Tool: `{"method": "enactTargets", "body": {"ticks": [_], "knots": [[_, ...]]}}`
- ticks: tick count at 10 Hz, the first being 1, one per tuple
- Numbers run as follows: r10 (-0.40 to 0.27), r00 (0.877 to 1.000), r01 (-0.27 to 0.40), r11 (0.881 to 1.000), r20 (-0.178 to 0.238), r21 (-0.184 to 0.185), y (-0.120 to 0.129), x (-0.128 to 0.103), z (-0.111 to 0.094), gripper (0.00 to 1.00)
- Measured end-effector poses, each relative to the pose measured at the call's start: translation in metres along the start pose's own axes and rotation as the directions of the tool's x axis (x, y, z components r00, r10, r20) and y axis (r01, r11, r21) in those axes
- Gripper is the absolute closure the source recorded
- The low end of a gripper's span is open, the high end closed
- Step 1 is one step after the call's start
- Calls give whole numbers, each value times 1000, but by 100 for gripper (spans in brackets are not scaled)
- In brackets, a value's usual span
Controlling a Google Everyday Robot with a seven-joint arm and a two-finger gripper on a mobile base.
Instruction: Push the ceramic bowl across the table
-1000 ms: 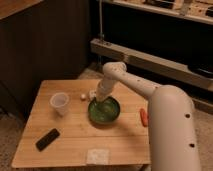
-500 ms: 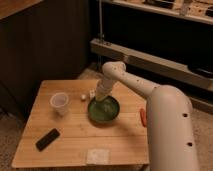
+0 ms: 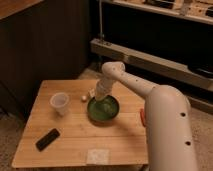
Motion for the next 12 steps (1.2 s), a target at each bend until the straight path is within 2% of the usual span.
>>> {"method": "enactTargets", "body": {"ticks": [4,6,12], "knots": [[-33,999,33,999,1,-28,-9,-3,7,90],[-46,999,47,998,8,-31,-13,-3,11,90],[-104,994,104,995,29,-2,-37,2,26,90]]}}
